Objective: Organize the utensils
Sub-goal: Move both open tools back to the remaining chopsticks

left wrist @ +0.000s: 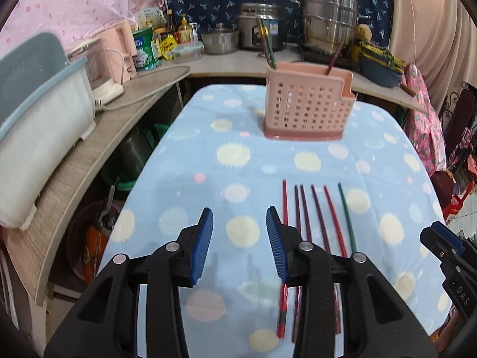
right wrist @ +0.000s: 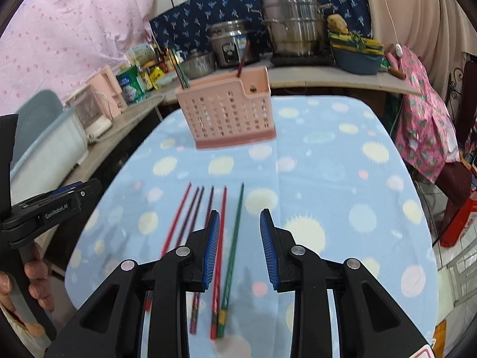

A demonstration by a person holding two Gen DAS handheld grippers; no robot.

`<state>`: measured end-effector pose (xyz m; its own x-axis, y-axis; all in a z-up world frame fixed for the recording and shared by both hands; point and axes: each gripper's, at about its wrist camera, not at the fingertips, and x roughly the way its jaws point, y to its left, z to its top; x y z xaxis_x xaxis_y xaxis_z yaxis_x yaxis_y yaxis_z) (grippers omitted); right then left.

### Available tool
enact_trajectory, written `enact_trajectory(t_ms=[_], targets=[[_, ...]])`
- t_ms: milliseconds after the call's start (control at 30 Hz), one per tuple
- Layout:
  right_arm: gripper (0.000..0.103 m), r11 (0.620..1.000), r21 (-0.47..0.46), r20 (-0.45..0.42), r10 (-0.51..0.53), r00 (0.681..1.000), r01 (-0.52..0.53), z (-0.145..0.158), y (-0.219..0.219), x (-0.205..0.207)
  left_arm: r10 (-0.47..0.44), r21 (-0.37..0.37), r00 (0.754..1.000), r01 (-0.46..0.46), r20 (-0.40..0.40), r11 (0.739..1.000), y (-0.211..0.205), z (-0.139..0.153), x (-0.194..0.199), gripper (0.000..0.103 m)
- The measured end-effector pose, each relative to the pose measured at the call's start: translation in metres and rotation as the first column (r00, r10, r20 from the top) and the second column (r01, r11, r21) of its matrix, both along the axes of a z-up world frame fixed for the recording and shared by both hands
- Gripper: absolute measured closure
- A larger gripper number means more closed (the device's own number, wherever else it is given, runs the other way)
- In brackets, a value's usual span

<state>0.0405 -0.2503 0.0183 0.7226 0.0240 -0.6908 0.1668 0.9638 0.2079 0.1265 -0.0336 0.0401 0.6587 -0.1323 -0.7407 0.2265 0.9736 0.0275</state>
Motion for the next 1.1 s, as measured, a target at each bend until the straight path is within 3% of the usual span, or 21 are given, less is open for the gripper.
enact_trajectory(t_ms=[367, 1100], targets=[[0.075, 1.0, 0.022, -0.113, 0.02, 0.993, -0.017, -0.057, 0.017, -0.036, -0.018, 0.023, 0.996, 0.02, -0.091, 1.0, 0.01, -0.049, -0.035, 0.068], [0.079, 0.998, 0.004, -0.187, 0.062, 0.98, -0.062, -0.089, 0.043, -0.027, -0.047, 0.025, 0.985, 0.052, -0.166, 0.998, 0.008, -0.081, -0.049, 0.068]])
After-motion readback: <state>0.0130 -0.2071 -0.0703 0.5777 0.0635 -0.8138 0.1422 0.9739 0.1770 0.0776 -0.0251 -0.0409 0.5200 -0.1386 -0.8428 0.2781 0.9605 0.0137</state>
